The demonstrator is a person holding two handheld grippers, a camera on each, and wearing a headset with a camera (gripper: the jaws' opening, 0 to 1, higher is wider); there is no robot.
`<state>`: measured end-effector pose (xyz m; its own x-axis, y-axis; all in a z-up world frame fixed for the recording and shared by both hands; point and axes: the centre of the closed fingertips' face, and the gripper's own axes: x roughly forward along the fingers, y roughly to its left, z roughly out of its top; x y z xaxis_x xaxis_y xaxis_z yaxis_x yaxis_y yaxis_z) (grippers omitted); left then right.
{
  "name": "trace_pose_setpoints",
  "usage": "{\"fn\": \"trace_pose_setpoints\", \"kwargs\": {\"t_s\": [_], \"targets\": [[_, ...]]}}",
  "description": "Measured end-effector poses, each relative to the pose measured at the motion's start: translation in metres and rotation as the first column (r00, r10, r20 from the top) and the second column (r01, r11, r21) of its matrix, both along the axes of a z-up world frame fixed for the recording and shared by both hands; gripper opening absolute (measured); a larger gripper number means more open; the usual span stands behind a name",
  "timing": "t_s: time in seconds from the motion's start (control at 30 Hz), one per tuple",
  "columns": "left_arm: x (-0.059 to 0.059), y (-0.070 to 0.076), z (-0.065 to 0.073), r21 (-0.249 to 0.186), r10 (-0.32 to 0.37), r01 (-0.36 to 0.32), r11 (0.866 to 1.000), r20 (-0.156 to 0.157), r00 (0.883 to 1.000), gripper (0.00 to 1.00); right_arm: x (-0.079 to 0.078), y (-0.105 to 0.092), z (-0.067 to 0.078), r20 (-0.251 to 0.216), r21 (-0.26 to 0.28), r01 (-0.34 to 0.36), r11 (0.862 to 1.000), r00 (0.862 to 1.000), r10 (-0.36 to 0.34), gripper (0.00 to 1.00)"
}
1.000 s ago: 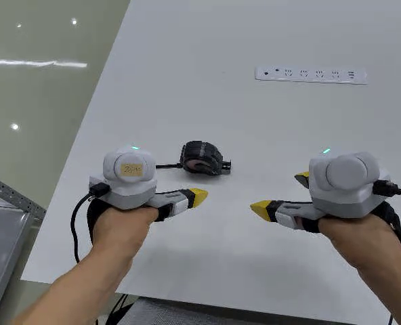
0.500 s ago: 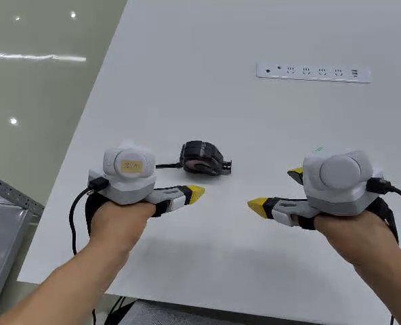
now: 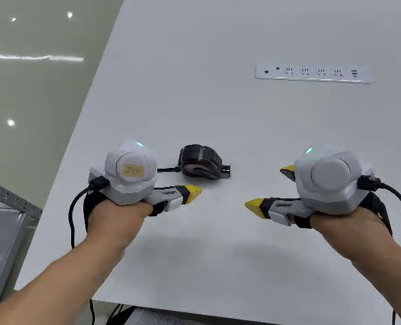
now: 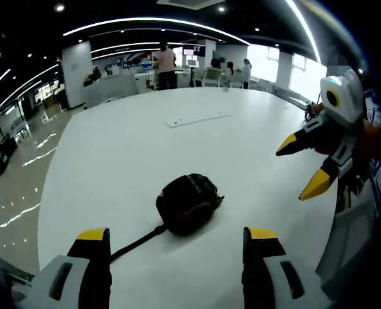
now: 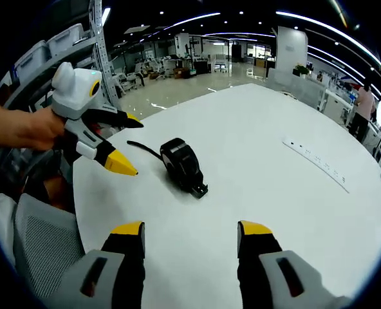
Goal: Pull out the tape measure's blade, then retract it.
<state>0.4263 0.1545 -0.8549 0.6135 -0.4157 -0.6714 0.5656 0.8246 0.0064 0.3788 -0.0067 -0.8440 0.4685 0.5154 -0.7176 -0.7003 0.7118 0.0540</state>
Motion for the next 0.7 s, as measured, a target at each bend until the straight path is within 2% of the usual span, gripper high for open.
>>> {"fn": "trace_pose_setpoints", "kwargs": {"t_s": [0.07,0.27,0.47,0.57,0.7], "targets": [[0.003,-0.001,-0.001,0.004,-0.021,0.021,1.0,0.012,1.0,0.81,0.001,0.002,-0.001,0.006,-0.005,-0.018,1.0,1.0,0.018,0.59],[0.007,-0.003,-0.004,0.032,-0.081,0.08,0.996,0.018,0.997,0.8,0.006,0.005,-0.005,0.019,-0.017,-0.058,0.998,0.998,0.058,0.56],[0.011,-0.007,-0.005,0.051,-0.143,0.142,0.989,0.026,0.989,0.79,0.011,0.007,-0.009,0.027,-0.032,-0.092,0.995,0.995,0.093,0.54],[0.014,-0.011,-0.003,0.059,-0.188,0.185,0.981,0.04,0.981,0.77,0.014,0.009,-0.01,0.035,-0.04,-0.126,0.991,0.991,0.127,0.53],[0.016,-0.014,-0.005,0.065,-0.218,0.215,0.975,0.042,0.975,0.75,0.019,0.012,-0.013,0.053,-0.054,-0.164,0.985,0.985,0.166,0.51]]}}
